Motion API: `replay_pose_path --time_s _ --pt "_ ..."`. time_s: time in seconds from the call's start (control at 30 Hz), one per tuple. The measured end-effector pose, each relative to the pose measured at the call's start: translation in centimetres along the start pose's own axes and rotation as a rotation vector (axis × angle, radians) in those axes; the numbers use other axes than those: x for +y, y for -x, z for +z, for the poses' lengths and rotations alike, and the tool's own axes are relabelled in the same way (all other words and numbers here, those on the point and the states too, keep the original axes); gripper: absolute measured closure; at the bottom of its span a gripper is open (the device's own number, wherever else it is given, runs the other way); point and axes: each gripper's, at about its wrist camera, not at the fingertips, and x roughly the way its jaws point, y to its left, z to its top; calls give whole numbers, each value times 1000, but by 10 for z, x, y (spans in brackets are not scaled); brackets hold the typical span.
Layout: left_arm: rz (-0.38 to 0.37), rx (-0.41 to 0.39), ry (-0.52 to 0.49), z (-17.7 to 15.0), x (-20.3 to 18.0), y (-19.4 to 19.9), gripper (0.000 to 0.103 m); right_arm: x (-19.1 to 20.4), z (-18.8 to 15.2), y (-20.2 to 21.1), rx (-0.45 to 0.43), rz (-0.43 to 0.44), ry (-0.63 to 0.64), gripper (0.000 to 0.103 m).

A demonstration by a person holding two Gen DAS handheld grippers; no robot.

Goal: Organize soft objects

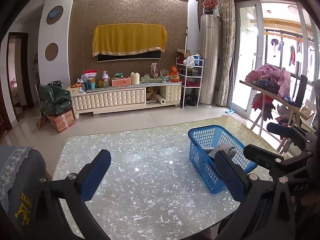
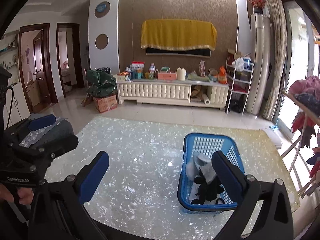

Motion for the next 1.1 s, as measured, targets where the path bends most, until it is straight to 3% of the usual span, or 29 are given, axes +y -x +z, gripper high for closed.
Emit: replay_pose_path --time_s 1.1 --pt "4 19 39 -10 8 10 0 9 -11 -2 -3 30 6 0"
